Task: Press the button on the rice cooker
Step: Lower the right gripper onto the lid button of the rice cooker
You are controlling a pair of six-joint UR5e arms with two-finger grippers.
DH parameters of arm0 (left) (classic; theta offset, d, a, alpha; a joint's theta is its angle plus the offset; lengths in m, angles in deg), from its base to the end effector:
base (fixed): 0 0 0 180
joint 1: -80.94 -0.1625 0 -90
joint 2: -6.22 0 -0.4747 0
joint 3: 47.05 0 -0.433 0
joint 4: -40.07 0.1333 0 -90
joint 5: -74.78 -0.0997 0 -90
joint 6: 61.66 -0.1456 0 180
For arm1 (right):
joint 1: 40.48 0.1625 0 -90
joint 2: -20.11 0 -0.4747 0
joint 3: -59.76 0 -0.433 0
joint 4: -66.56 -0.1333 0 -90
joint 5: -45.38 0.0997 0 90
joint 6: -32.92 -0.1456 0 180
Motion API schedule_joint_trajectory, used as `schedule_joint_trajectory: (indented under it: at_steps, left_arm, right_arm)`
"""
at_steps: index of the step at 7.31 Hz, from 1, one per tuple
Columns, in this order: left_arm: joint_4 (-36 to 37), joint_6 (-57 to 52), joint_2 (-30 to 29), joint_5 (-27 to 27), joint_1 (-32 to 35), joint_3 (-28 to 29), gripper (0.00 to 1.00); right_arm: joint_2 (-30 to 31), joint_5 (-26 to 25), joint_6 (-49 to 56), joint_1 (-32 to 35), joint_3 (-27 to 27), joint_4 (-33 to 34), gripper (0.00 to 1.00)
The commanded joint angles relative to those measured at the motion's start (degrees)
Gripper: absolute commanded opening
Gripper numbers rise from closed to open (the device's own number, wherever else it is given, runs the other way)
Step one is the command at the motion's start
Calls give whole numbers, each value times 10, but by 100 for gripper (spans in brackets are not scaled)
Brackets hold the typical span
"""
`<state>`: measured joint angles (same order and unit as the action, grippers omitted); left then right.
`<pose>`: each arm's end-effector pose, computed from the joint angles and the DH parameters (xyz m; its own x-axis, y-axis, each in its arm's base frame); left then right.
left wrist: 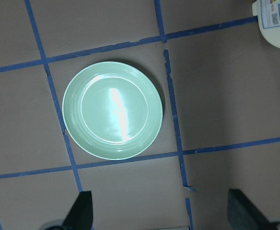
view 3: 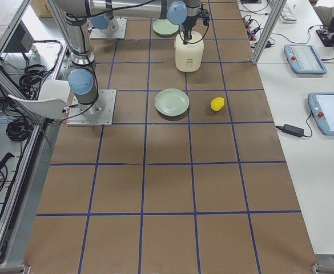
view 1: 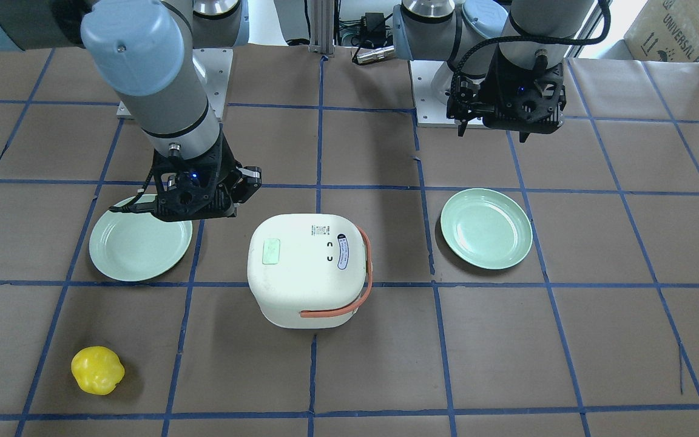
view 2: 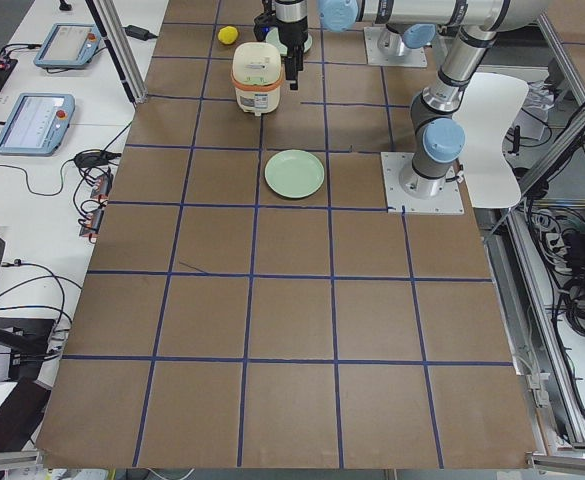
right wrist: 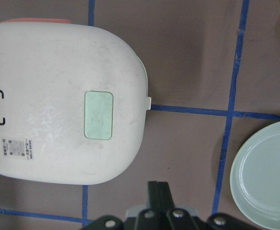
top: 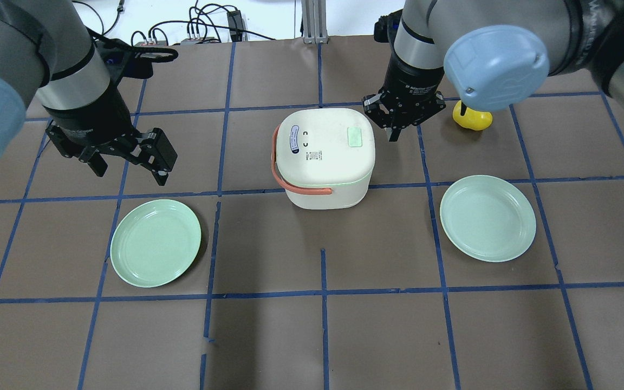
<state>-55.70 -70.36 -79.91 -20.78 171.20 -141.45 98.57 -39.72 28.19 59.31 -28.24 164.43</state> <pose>-0.1214 -0.4836 0.4771 -0.9831 0.1653 -0.0786 0.1550 0.9802 0.1230 0.2486 -0.5836 0.4079 -0.9929 -0.0852 -0.0827 -0.0884 0.9954 0.0361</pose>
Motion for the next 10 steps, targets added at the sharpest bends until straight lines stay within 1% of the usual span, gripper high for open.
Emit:
schedule_joint_trajectory:
  at_steps: [1, 3, 5, 8, 10]
  left_arm:
    - [0, 1, -1, 0, 0, 0, 100]
    - [0, 0, -1, 0, 0, 0, 100]
    - [0, 0, 0, 0, 0, 0, 100]
    - [0, 0, 0, -1, 0, 0, 100]
    - [0, 0, 0, 0, 0, 0, 100]
  right_arm:
    - [-16, -1, -11, 14, -1, 7, 6]
    - [-35, -2, -11, 20, 4, 35, 6]
    - [-53, -3, -11, 30, 18, 36, 6]
    - [-59, -4, -11, 35, 21, 36, 6]
    - [-81, -17, -11, 51, 49, 31, 6]
